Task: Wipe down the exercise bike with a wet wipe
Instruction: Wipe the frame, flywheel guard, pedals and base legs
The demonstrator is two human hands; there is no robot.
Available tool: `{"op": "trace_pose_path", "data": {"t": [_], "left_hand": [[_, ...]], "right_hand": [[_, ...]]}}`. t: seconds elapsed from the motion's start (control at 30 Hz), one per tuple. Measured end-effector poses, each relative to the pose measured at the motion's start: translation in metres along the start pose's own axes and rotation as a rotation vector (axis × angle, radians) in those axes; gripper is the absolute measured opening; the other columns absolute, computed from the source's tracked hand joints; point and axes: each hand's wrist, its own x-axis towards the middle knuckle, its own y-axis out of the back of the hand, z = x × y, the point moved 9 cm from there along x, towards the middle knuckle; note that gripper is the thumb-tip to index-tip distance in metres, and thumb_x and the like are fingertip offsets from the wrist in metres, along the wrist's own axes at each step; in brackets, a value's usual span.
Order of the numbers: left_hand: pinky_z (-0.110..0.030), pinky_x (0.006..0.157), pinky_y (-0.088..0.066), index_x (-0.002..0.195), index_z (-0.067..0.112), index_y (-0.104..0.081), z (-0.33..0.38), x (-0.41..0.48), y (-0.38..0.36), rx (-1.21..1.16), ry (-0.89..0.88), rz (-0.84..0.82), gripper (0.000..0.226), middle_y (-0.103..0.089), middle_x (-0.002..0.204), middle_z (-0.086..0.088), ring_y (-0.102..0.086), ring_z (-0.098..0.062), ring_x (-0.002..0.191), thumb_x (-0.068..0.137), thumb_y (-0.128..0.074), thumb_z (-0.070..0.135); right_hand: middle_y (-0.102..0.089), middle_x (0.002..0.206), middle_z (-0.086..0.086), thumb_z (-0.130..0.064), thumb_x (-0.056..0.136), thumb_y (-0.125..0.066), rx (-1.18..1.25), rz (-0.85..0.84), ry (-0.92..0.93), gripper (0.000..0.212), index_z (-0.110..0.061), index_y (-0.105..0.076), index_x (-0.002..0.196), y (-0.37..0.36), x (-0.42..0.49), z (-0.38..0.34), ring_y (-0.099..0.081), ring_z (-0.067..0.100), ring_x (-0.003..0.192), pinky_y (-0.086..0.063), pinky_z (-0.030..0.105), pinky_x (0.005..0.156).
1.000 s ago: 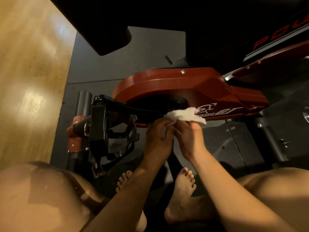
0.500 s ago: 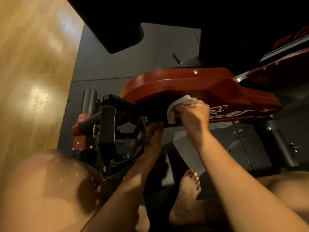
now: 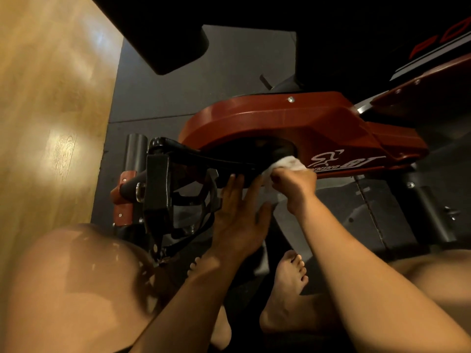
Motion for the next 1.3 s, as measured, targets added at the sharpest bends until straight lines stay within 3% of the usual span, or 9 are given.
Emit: {"op": "trace_pose_path", "data": {"t": [0.07,0.2,0.37,0.47,0.63,0.87,1.07,1.13,1.3], "left_hand": [[-0.039,0.113,0.009,0.153,0.044,0.009,0.007,-0.005,0.000,0.207,-0.050,0.035,0.066,0.016,0.164,-0.005,0.027,-0.021,0.148,0.100,-0.028,0.058],[-0.053,0.114,0.018,0.156,0.033,0.001,0.020,-0.011,-0.005,0.436,-0.113,0.089,0.068,0.020,0.162,-0.014,0.031,-0.033,0.145,0.096,-0.020,0.059],[-0.061,0.117,0.003,0.157,0.026,-0.010,0.061,-0.015,0.013,0.523,-0.314,0.308,0.076,0.004,0.164,-0.020,0.014,-0.038,0.150,0.095,-0.043,0.054],[-0.061,0.116,0.009,0.155,0.023,-0.015,0.075,-0.010,0.039,0.529,-0.352,0.394,0.078,0.002,0.163,-0.021,0.011,-0.040,0.149,0.091,-0.050,0.048],[-0.069,0.115,-0.002,0.155,0.015,-0.025,0.091,0.000,0.075,0.582,-0.329,0.548,0.077,-0.011,0.160,-0.025,-0.007,-0.045,0.148,0.089,-0.050,0.044],[-0.064,0.113,-0.017,0.153,0.018,-0.024,0.073,0.015,0.101,0.494,-0.299,0.620,0.095,-0.023,0.160,-0.018,-0.014,-0.041,0.146,0.075,-0.077,0.018],[-0.063,0.116,-0.010,0.153,0.021,-0.025,0.068,0.016,0.100,0.486,-0.320,0.588,0.095,-0.020,0.162,-0.016,-0.010,-0.040,0.148,0.073,-0.076,0.014],[-0.062,0.116,-0.009,0.155,0.022,-0.018,0.068,0.015,0.100,0.500,-0.326,0.570,0.101,-0.016,0.163,-0.015,-0.008,-0.039,0.149,0.074,-0.076,0.011],[-0.064,0.116,-0.013,0.155,0.022,-0.018,0.068,0.013,0.102,0.507,-0.348,0.608,0.100,-0.018,0.163,-0.014,-0.011,-0.039,0.149,0.074,-0.072,-0.001]], "right_hand": [[-0.067,0.073,0.016,0.005,0.072,-0.062,0.024,0.072,0.009,0.017,-0.012,-0.059,0.069,0.014,-0.001,-0.006,-0.065,0.009,0.059,-0.052,0.022,0.055],[-0.065,0.068,0.021,0.001,0.071,-0.069,0.331,0.176,0.194,0.011,-0.004,-0.065,0.062,0.038,-0.017,-0.043,-0.061,0.027,0.059,-0.054,0.033,0.059],[-0.055,0.052,0.000,-0.025,0.063,-0.069,0.126,0.343,0.250,0.021,-0.014,-0.055,0.052,0.057,-0.020,-0.031,-0.049,0.014,0.052,-0.048,0.036,0.055],[-0.058,0.060,-0.010,-0.025,0.069,-0.069,-0.067,0.456,0.308,0.017,-0.019,-0.056,0.061,0.076,-0.027,-0.043,-0.055,0.011,0.059,-0.055,0.043,0.074],[-0.056,0.094,0.010,-0.002,0.071,-0.056,-0.195,0.636,0.822,0.022,-0.012,-0.062,0.090,0.095,-0.055,-0.124,-0.049,0.012,0.081,-0.035,0.006,0.072],[-0.061,0.099,0.022,0.006,0.079,-0.057,-0.133,0.741,0.699,0.033,0.004,-0.064,0.112,0.111,-0.051,-0.078,-0.057,0.028,0.087,-0.027,-0.005,0.078],[-0.060,0.100,0.022,0.009,0.081,-0.062,-0.326,0.543,1.176,0.028,0.001,-0.070,0.108,0.039,-0.087,-0.118,-0.056,0.021,0.094,-0.046,0.016,0.085],[-0.056,0.100,0.020,0.007,0.083,-0.058,-0.226,0.632,1.017,0.036,0.000,-0.066,0.117,0.067,-0.066,-0.091,-0.050,0.012,0.092,-0.039,0.008,0.086],[-0.052,0.114,0.023,0.002,0.090,-0.048,-0.048,0.767,0.424,0.036,0.003,-0.059,0.124,0.110,-0.025,-0.031,-0.055,0.031,0.102,-0.023,-0.001,0.080]]}}
